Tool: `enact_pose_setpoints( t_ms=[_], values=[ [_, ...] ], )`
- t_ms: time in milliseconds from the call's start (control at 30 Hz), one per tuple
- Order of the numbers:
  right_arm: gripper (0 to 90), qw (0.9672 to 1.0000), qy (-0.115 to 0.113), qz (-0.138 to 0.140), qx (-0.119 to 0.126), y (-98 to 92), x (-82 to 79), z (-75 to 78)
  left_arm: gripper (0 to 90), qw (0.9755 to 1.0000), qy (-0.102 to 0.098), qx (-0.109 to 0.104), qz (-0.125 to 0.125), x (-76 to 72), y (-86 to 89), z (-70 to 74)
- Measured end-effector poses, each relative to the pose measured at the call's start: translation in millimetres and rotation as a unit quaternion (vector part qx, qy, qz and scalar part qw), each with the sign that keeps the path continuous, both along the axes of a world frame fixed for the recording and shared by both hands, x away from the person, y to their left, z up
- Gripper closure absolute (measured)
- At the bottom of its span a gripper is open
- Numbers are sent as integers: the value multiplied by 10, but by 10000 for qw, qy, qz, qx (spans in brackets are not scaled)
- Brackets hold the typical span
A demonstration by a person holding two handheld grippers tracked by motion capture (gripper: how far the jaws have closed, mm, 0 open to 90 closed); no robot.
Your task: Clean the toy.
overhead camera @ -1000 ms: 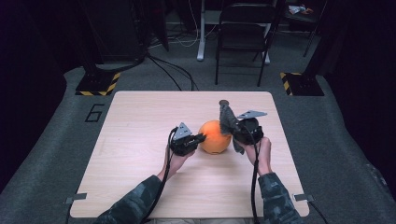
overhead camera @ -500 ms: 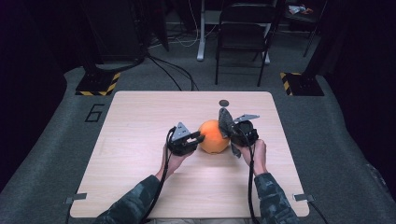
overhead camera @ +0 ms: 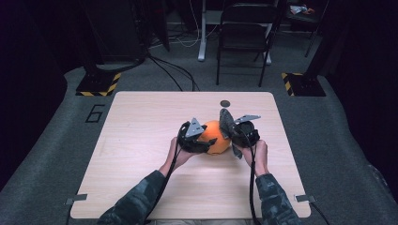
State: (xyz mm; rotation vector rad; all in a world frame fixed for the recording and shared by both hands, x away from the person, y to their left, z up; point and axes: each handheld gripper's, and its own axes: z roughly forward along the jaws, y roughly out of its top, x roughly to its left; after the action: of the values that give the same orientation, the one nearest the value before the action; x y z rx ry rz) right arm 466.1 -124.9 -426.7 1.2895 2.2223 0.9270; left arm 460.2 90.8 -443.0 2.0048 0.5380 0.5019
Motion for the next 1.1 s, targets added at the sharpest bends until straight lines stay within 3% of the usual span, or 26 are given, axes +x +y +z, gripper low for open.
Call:
enact_pose_setpoints(
  t_ms=[100, 233, 367, 533, 633, 767, 1100],
  values=[
    [763, 10000, 3, -11, 14, -16, 6, -3, 306, 9991, -106, 419, -19, 26, -68, 10],
    [760, 10000, -29, 2, 38, -26, -3, 6, 352, 9950, -220, 975, 28, 52, -114, -30],
    [756, 9999, -104, -43, 44, -54, -37, 45, 509, 9943, -111, 1058, 69, 92, -81, -53],
    [753, 9994, -173, -301, -9, -169, -88, 121, 655, 9959, -3, 896, 130, 109, 21, -82],
    [750, 9985, -168, -503, -117, -259, -120, 153, 674, 9972, 31, 723, 213, 123, 93, -106],
    [744, 9962, -175, -735, -433, -389, -130, 99, 670, 9980, 111, 528, 343, 110, 178, -133],
    [732, 9896, 380, -1236, -626, -719, -43, -207, 644, 9969, 511, -9, 593, 104, 547, -246]
  ],
)
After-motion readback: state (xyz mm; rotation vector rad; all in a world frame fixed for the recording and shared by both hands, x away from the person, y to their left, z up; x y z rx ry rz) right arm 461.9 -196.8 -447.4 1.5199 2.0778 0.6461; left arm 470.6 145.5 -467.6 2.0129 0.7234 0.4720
